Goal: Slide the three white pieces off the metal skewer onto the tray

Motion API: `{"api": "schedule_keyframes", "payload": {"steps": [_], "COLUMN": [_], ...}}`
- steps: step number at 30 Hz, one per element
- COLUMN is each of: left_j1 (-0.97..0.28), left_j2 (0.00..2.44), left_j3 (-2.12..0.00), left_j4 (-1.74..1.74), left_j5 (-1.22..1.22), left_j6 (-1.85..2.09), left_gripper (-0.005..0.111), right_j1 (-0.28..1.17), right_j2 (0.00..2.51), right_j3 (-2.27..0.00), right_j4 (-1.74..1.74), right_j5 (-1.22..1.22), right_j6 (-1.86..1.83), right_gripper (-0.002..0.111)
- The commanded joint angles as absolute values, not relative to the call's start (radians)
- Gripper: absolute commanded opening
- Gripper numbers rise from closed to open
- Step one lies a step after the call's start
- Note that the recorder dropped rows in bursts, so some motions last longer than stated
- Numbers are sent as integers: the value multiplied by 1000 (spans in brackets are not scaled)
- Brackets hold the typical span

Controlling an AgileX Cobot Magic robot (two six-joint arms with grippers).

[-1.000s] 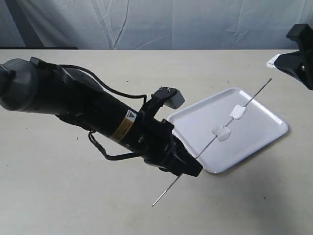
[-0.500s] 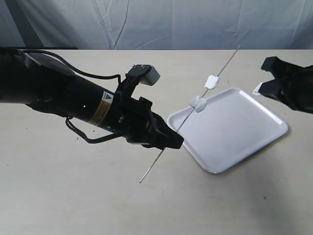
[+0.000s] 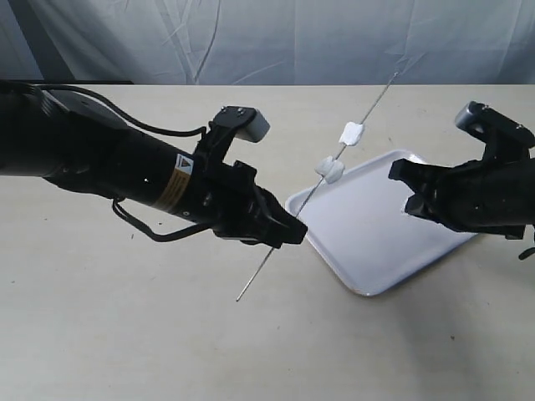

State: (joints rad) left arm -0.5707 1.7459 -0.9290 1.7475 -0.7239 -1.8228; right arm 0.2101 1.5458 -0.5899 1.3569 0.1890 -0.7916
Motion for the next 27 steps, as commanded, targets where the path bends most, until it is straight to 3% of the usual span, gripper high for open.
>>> {"api": "schedule_keyframes", "payload": {"steps": [1, 3, 16, 27], "left_j1": [-568, -568, -568, -568], "left_j2": [1735, 1735, 1794, 1800], "left_j3": [-925, -925, -925, -927], "left_j4": [1744, 1744, 1744, 1625], "left_j5": [-697, -695, -730, -814], "left_j6": [-1850, -1864, -1884, -1832], "left_gripper": [0, 0, 0, 0], "right_j1": [221, 221, 221, 221], "right_j2": [1558, 1558, 1270, 1238], "right_j3": [-594, -594, -596, -596], "right_j4": [1367, 1374, 1422, 1421], "right_j5": [166, 166, 372, 413], "right_j6": [-800, -800, -810, -810], "right_gripper": [26, 32, 31, 31]}}
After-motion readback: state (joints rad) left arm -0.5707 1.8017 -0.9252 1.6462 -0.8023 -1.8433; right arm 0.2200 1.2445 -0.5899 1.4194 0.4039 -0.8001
